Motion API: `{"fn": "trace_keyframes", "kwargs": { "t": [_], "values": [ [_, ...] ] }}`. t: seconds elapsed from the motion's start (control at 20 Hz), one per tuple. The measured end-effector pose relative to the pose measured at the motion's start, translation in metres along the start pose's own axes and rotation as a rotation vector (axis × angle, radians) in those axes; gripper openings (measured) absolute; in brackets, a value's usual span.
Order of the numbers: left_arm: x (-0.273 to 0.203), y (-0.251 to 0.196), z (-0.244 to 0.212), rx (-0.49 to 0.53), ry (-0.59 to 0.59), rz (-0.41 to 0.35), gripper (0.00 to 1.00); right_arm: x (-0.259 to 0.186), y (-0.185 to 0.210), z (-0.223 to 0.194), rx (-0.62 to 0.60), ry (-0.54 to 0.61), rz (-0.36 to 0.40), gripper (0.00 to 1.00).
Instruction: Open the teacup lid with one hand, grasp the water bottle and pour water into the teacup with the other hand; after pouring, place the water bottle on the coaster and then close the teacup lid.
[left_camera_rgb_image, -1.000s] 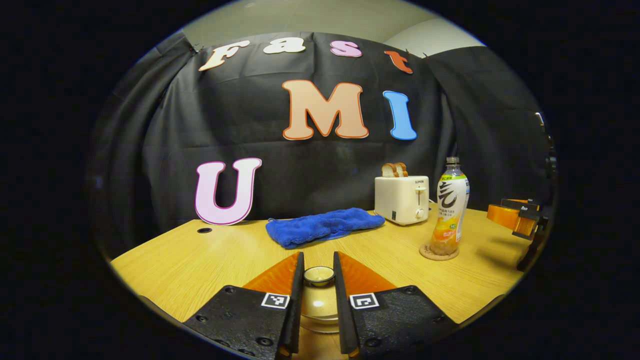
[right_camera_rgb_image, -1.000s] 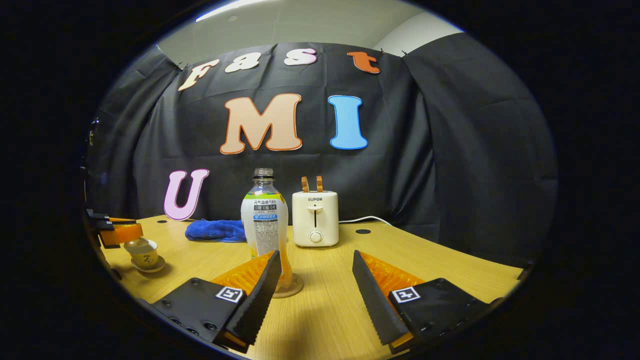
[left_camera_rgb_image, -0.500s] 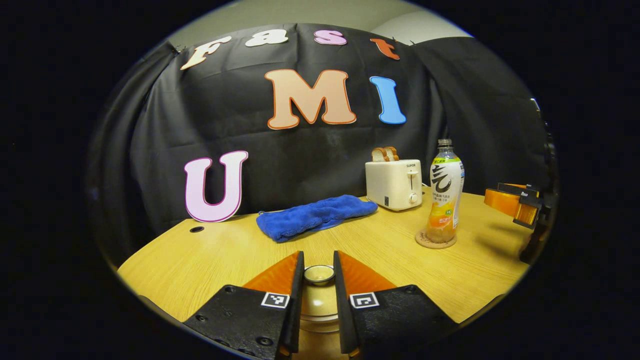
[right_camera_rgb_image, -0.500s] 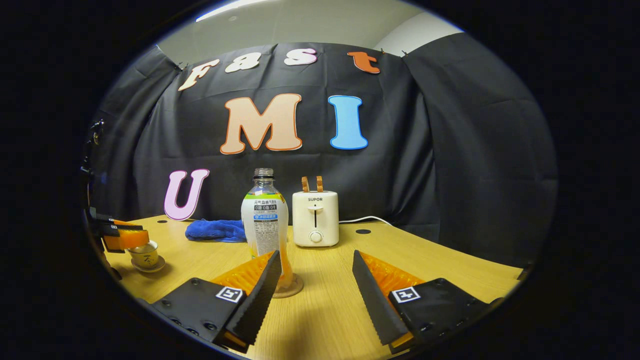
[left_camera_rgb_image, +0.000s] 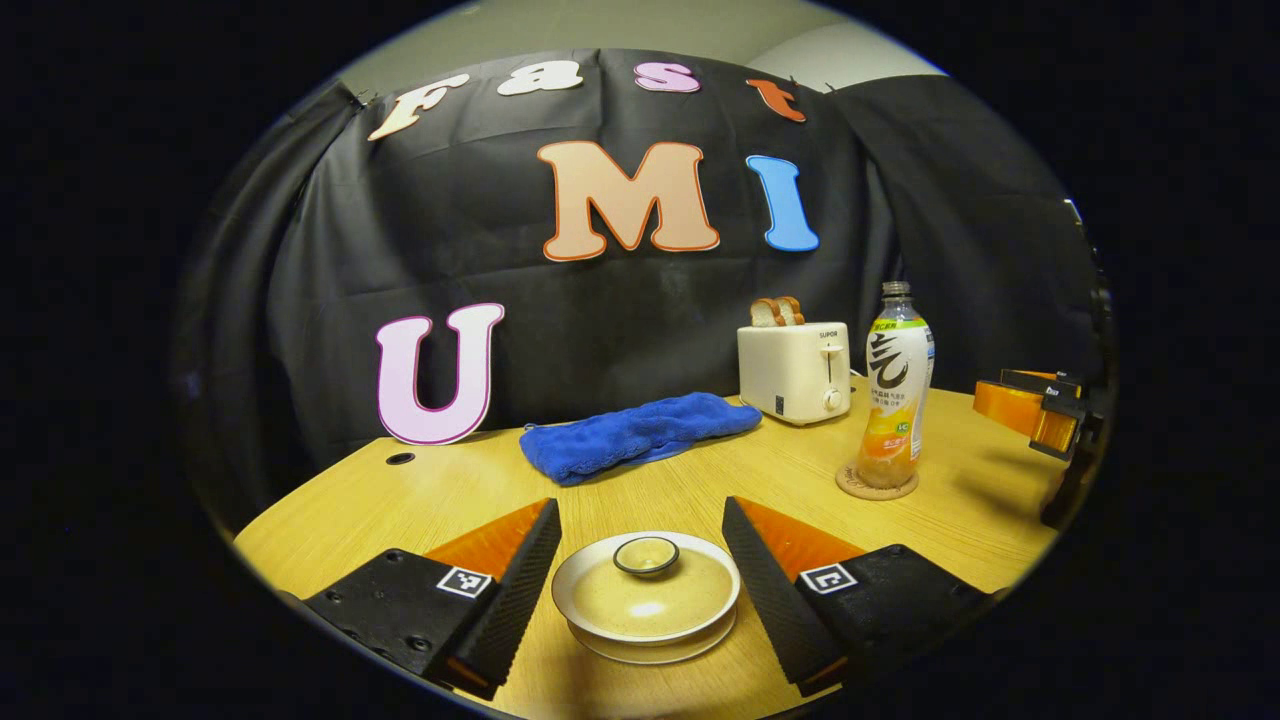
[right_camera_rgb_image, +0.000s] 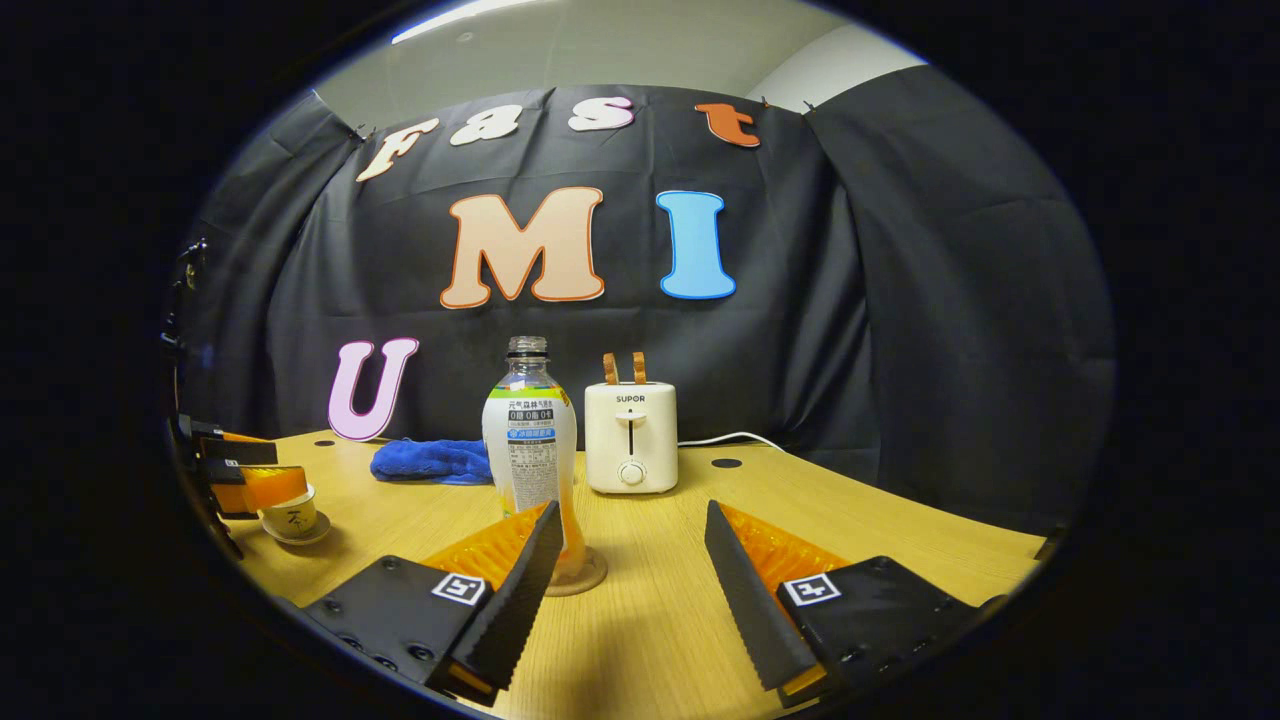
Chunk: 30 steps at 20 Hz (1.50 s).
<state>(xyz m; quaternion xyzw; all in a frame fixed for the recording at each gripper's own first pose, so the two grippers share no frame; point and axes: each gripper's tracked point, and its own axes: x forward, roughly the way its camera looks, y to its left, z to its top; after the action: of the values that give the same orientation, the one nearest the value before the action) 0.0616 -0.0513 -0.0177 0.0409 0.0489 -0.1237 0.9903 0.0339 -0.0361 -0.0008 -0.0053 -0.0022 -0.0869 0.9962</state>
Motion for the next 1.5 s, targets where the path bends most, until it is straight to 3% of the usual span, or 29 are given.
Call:
{"fn": "trace_keyframes", "kwargs": {
  "t": [0.75, 1.05, 1.5],
  "values": [
    [-0.025, 0.019, 0.014, -0.079, -0.109, 0.067, 0.96, 0.000, 0.000, 0.001, 0.000, 0.000, 0.000, 0.92],
    [-0.051, 0.041, 0.009, -0.082, -0.102, 0.170, 0.96, -0.002, 0.001, 0.001, 0.000, 0.000, 0.010, 0.92],
    [-0.079, 0.078, 0.002, -0.085, -0.085, 0.391, 0.93, -0.001, 0.001, 0.001, 0.000, 0.001, 0.011, 0.92]
  ]
}}
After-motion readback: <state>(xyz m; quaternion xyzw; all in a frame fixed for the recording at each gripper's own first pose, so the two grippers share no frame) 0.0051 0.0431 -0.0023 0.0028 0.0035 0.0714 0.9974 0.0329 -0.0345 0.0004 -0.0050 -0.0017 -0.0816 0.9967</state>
